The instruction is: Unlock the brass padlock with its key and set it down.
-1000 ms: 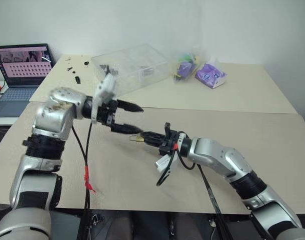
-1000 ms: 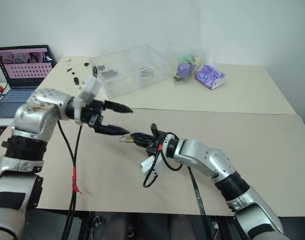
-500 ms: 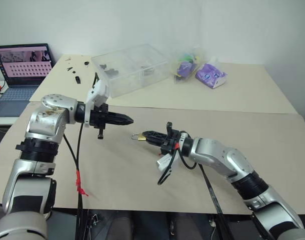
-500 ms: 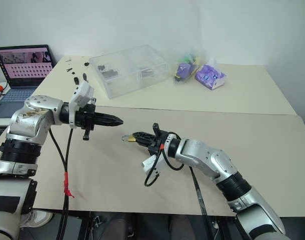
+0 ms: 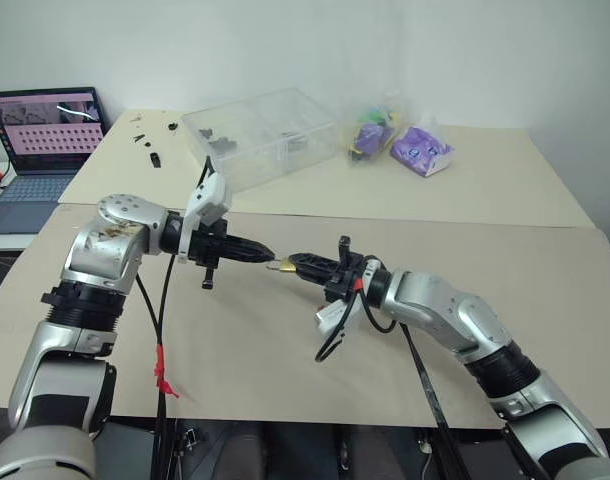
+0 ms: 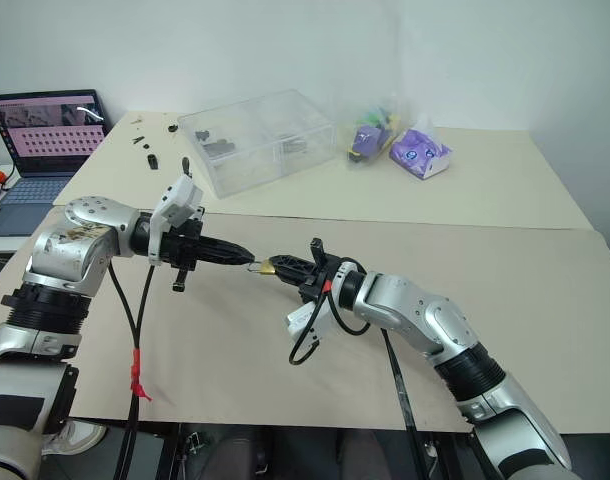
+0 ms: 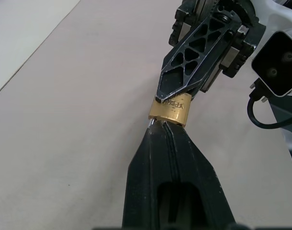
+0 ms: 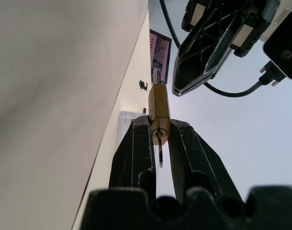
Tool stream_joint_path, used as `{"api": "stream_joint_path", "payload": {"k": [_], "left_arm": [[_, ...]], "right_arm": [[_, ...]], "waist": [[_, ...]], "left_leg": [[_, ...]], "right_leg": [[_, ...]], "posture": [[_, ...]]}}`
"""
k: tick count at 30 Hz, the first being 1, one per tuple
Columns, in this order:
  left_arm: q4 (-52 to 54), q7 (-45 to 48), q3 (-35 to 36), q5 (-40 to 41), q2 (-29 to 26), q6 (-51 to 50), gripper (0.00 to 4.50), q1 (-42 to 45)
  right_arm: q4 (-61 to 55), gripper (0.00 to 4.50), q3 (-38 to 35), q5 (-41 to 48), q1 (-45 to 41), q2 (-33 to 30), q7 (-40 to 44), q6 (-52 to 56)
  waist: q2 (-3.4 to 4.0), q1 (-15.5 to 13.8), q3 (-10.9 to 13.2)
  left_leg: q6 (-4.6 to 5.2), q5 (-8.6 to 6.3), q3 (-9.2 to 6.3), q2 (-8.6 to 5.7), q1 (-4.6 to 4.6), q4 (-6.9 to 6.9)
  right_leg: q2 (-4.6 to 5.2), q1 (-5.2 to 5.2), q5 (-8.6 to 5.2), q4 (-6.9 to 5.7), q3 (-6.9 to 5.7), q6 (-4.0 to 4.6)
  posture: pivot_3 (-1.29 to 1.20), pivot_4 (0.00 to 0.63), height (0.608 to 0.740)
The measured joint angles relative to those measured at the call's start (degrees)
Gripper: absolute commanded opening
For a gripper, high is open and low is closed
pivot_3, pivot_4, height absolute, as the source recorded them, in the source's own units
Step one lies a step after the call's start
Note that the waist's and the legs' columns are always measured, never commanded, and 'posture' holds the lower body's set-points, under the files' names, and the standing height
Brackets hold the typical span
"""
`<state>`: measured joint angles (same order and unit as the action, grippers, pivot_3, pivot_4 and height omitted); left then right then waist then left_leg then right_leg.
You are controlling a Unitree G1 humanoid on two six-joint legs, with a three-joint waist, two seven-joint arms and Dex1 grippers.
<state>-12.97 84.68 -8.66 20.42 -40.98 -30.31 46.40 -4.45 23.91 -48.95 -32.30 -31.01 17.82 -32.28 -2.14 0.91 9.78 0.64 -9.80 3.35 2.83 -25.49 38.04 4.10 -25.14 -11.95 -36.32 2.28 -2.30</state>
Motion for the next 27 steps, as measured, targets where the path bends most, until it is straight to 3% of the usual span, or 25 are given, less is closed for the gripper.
{"api": "stream_joint_path", "payload": {"k": [27], "left_arm": [[-0.57,-0.87,-0.05,-0.12,0.87,1.66,0.00,0.05]], "right_arm": [[-2.02,0.07,-2.07,3.87,-2.08,1.19,3.24,4.13]], "waist": [[0.00,0.00,0.00]], "left_leg": [[0.00,0.00,0.00,0.00,-0.01,0.00]], "right_leg": [[0.00,0.00,0.01,0.00,0.00,0.00]], "posture": [[0.00,0.150,0.726]]}}
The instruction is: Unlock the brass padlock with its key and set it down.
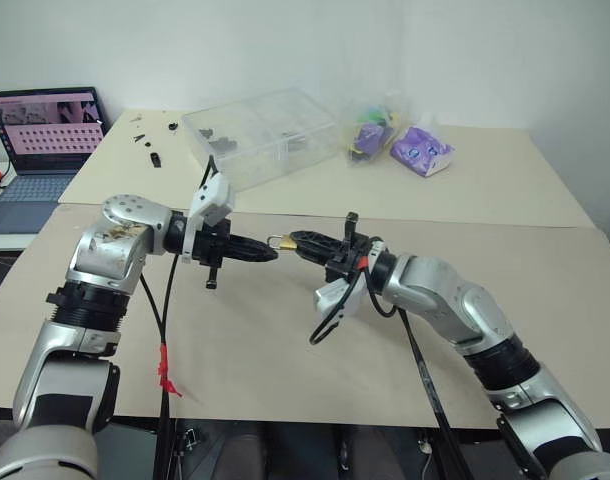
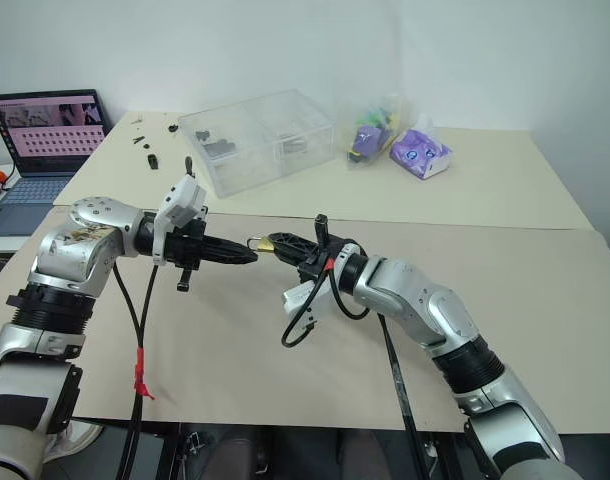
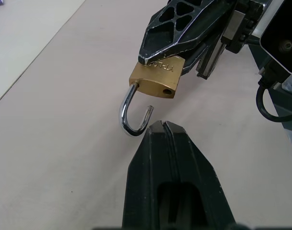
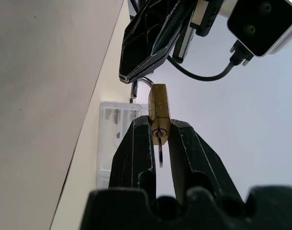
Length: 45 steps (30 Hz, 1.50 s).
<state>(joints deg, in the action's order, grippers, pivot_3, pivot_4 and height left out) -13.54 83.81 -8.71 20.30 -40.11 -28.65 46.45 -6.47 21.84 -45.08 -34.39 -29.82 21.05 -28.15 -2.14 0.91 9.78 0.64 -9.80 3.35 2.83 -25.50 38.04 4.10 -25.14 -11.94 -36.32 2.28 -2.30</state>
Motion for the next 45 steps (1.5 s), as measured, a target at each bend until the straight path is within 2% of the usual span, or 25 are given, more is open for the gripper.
{"api": "stream_joint_path", "payload": {"k": [26,31,36,41,45], "left_arm": [[-1.16,-0.60,0.00,-1.23,0.45,1.21,0.00,0.18],[-0.36,-0.52,0.05,-2.33,-2.44,3.24,0.00,-2.58],[2.98,0.64,0.07,-2.29,-5.80,3.29,0.00,-6.49],[14.28,2.62,0.98,-0.54,-10.11,2.90,0.00,-11.84],[17.91,3.11,0.91,-0.12,-11.18,3.59,0.00,-14.85]], "right_arm": [[-3.20,0.07,-0.24,2.89,3.32,0.59,2.57,1.01],[-3.08,0.07,-2.36,5.55,5.21,-0.54,3.09,2.49],[-0.49,0.07,-0.99,7.73,11.61,-2.49,5.20,1.83],[2.50,0.07,2.58,11.35,14.63,-4.22,9.05,-2.29],[3.93,0.07,4.33,13.73,14.03,-3.91,11.44,-3.78]], "waist": [[0.00,-0.02,0.00],[0.00,0.02,0.00],[0.00,-0.08,0.00],[0.00,0.11,0.00],[0.00,0.15,0.00]], "left_leg": [[0.00,0.00,0.00,0.00,0.00,0.00],[0.00,0.00,0.01,0.01,0.01,-0.01],[0.00,0.00,0.02,0.01,-0.01,-0.01],[-0.01,-0.01,0.07,0.02,0.05,-0.01],[-0.01,-0.01,0.08,0.06,0.14,-0.01]], "right_leg": [[0.00,0.00,-0.01,0.00,0.00,0.00],[0.01,0.00,0.00,0.01,0.00,0.04],[0.04,-0.01,-0.02,0.02,-0.02,0.06],[0.09,0.01,-0.05,0.05,-0.01,0.01],[0.06,0.02,-0.05,0.00,-0.01,0.01]], "posture": [[0.00,0.150,0.726],[0.00,0.150,0.726],[0.00,0.150,0.726],[0.00,0.150,0.726],[0.00,0.150,0.726]]}}
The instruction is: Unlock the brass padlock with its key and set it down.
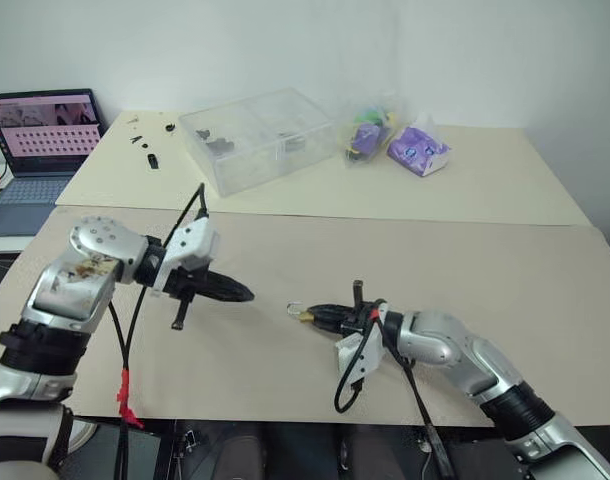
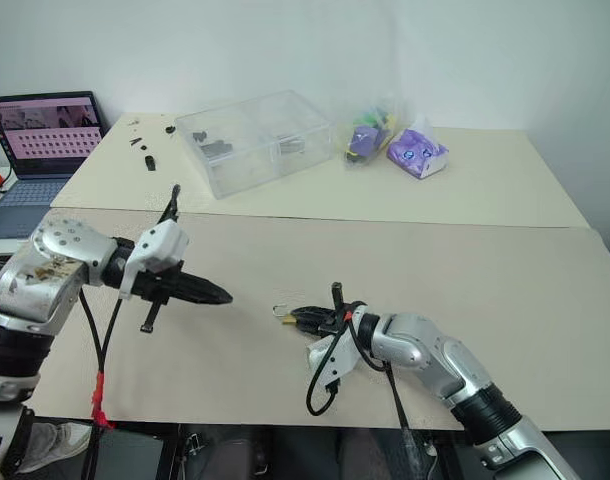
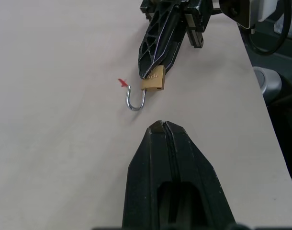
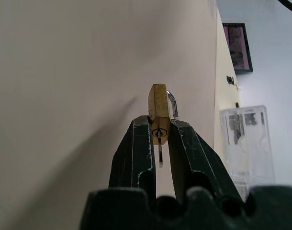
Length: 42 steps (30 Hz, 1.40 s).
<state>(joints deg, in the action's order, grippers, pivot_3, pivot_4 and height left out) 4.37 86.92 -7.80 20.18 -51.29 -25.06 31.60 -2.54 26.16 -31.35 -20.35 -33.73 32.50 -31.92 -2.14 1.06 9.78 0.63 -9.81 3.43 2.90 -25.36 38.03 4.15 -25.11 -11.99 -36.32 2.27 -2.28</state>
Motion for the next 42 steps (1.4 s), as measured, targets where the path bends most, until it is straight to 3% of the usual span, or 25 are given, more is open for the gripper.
{"api": "stream_joint_path", "payload": {"k": [15,17,21,23,24,28,36,42], "left_arm": [[3.69,-0.81,-0.39,0.11,-1.13,0.99,0.00,-2.71],[3.69,-0.88,-0.59,0.10,-1.07,1.10,0.00,-2.70],[3.66,-0.93,-1.32,-0.07,-0.77,1.34,0.00,-2.66],[3.65,-0.94,-1.57,-0.18,-0.61,1.40,0.00,-2.64],[3.64,-0.95,-1.67,-0.26,-0.54,1.44,0.00,-2.62],[3.41,-1.02,-2.15,-0.57,0.01,2.36,0.00,-2.58],[2.95,-2.53,-2.13,0.26,2.04,2.35,0.00,-2.09],[3.70,-4.49,-1.89,1.55,3.10,1.12,0.00,-3.08]], "right_arm": [[6.46,0.07,0.65,5.72,-3.49,2.39,7.56,1.49],[6.46,1.08,0.63,6.05,-3.47,2.65,8.17,2.22],[6.03,2.31,0.13,8.65,-3.18,3.15,9.54,5.10],[5.09,3.14,-0.33,9.32,-3.12,3.33,9.69,6.59],[4.55,3.30,-0.52,9.60,-3.01,3.34,9.74,7.46],[0.57,3.30,-1.75,12.95,-1.18,3.15,13.28,13.97],[-14.05,3.30,-7.95,29.16,5.56,-0.77,22.49,36.97],[-17.87,3.30,-19.29,40.25,5.59,4.27,15.76,54.69]], "waist": [[0.00,-0.27,0.00],[0.00,-0.27,0.00],[0.00,-0.28,0.00],[0.00,-0.29,0.00],[0.00,-0.32,0.00],[0.00,-0.44,0.00],[0.00,-0.47,0.00],[0.00,-0.38,0.00]], "left_leg": [[0.00,0.00,0.01,0.00,0.01,0.00],[0.00,0.00,0.01,-0.01,0.01,0.00],[0.00,0.00,0.02,-0.01,0.02,0.00],[0.00,0.00,0.01,-0.01,0.02,0.00],[0.00,0.00,0.01,-0.01,0.02,0.00],[0.00,0.00,0.01,-0.02,0.00,0.00],[-0.01,-0.01,0.01,0.01,0.05,0.00],[-0.01,-0.01,0.01,0.02,0.04,-0.02]], "right_leg": [[0.00,0.02,-0.02,0.00,-0.01,0.01],[0.00,0.02,-0.02,0.00,-0.01,0.01],[0.00,0.03,-0.01,0.00,-0.01,0.01],[0.00,0.03,-0.02,0.00,-0.01,0.01],[0.00,0.03,-0.02,0.01,-0.01,0.01],[0.01,0.05,-0.02,0.03,-0.01,0.01],[0.02,0.07,-0.01,0.00,-0.02,0.00],[0.02,0.05,0.00,0.02,-0.03,0.01]], "posture": [[0.00,0.150,0.726],[0.00,0.150,0.726],[0.00,0.150,0.726],[0.00,0.150,0.726],[0.00,0.150,0.726],[0.00,0.150,0.726],[0.00,0.150,0.726],[0.00,0.150,0.726]]}}
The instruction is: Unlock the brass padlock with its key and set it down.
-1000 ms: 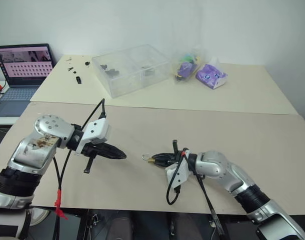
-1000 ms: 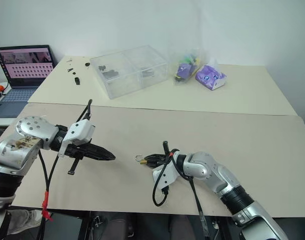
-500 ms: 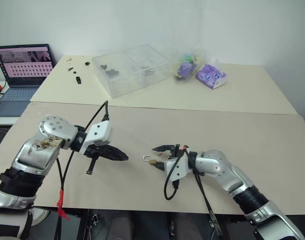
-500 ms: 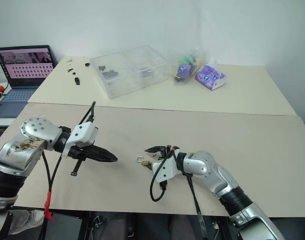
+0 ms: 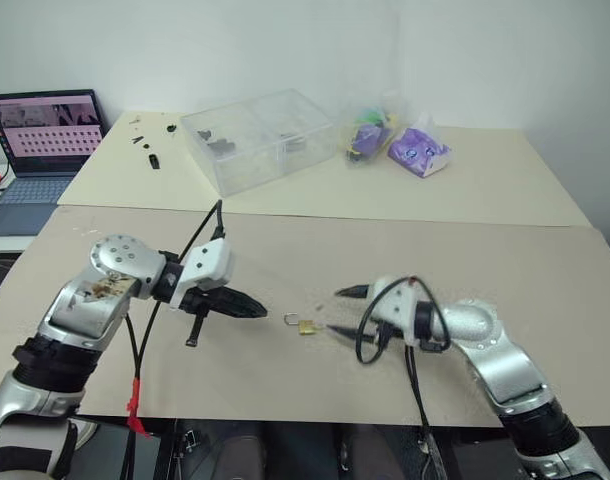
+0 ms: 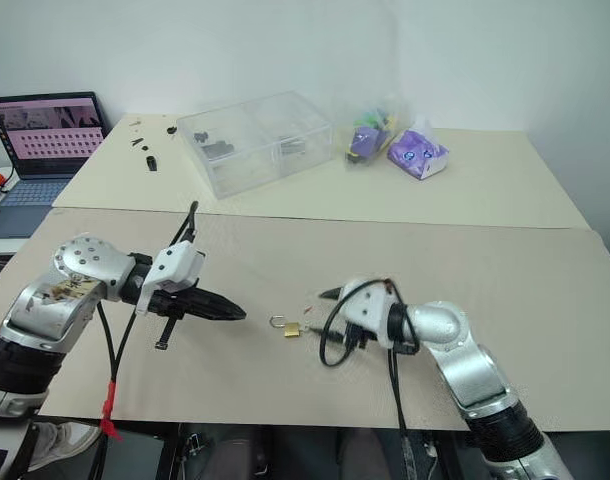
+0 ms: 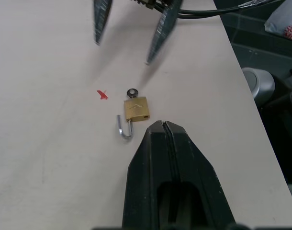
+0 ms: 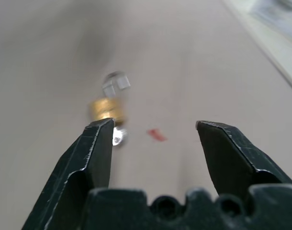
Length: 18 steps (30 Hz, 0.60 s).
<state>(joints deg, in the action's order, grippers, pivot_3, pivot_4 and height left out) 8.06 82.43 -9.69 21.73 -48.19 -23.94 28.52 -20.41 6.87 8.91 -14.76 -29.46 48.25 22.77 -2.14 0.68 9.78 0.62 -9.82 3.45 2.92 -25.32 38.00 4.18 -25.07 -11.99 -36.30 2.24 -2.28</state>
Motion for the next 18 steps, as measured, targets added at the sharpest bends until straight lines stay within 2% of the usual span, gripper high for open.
{"api": "stream_joint_path", "payload": {"k": [4,14,15,18], "left_arm": [[1.17,-2.01,1.01,0.90,0.21,-1.28,0.00,-1.72],[2.29,-4.93,1.80,1.22,1.55,-2.40,0.00,-2.24],[2.16,-6.59,2.51,1.29,2.51,-2.69,0.00,-2.46],[-1.08,-18.95,9.34,2.79,10.41,-5.26,0.00,-3.47]], "right_arm": [[-5.70,3.30,-5.63,4.79,3.05,6.94,-9.84,9.79],[-10.00,3.30,-3.60,5.34,6.03,9.77,-17.68,15.20],[-9.97,3.30,-3.42,5.15,6.03,9.96,-18.60,15.20],[-7.93,3.30,-4.01,2.28,5.22,11.17,-24.55,15.18]], "waist": [[0.00,-0.02,0.00],[0.00,0.03,0.00],[0.00,0.02,0.00],[0.01,0.00,-0.01]], "left_leg": [[0.00,0.00,-0.01,-0.01,-0.03,-0.10],[-0.01,0.00,0.02,-0.03,-0.02,-0.10],[0.00,0.00,0.02,-0.03,-0.02,-0.11],[0.00,0.00,0.00,-0.07,-0.03,-0.11]], "right_leg": [[0.00,-0.04,-0.01,0.02,0.00,0.02],[0.07,-0.05,0.01,0.08,0.00,-0.01],[0.06,-0.03,0.01,0.12,0.00,-0.01],[0.09,-0.01,0.07,0.13,-0.01,-0.11]], "posture": [[0.00,0.150,0.726],[0.00,0.150,0.726],[0.00,0.150,0.726],[0.00,0.150,0.726]]}}
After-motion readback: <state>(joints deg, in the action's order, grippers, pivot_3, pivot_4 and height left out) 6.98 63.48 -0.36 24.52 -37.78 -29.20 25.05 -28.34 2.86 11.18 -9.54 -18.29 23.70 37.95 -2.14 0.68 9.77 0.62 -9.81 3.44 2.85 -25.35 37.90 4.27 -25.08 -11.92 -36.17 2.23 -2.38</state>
